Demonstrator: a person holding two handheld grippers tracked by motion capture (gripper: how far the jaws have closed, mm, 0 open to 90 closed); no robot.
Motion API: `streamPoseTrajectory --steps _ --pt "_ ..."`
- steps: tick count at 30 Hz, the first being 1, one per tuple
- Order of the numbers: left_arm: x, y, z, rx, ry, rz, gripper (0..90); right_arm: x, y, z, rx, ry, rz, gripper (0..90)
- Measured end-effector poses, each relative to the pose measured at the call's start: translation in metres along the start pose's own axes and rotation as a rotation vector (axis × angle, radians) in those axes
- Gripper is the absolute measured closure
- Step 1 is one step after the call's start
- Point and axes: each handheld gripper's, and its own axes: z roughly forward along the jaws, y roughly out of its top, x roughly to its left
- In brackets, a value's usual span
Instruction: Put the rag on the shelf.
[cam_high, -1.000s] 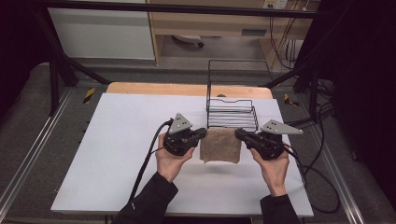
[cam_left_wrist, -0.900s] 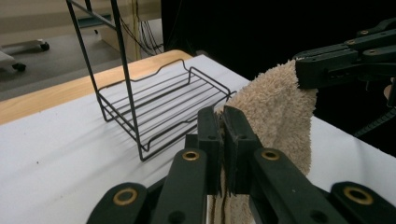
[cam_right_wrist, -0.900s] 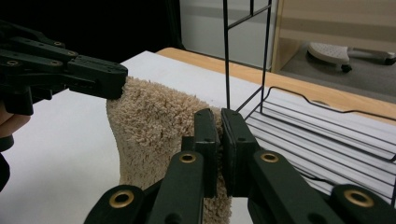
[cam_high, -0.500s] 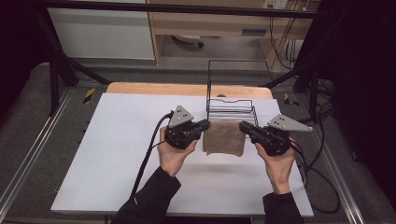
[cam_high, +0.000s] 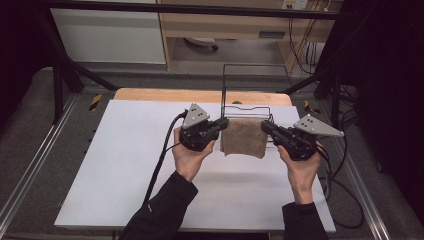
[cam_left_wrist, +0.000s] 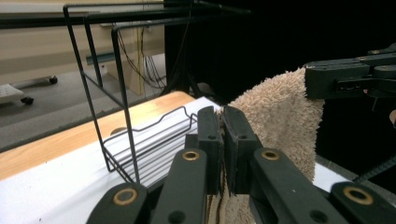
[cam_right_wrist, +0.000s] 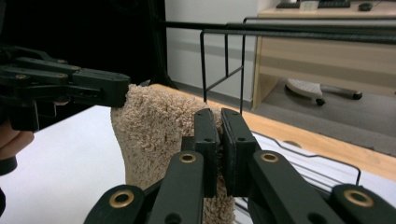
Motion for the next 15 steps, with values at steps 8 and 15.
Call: streamPoseTrajectory --steps 8,15 --pt "0.001 0.014 0.001 -0.04 -0.003 -0.005 86.4 -0.002 0.012 -0.002 -0.035 -0.012 -0.002 86.0" --pt "0.002 0.027 0.001 -0.075 -0.006 -0.005 86.4 -0.004 0.022 -0.003 -0.071 -0.023 -0.006 86.0"
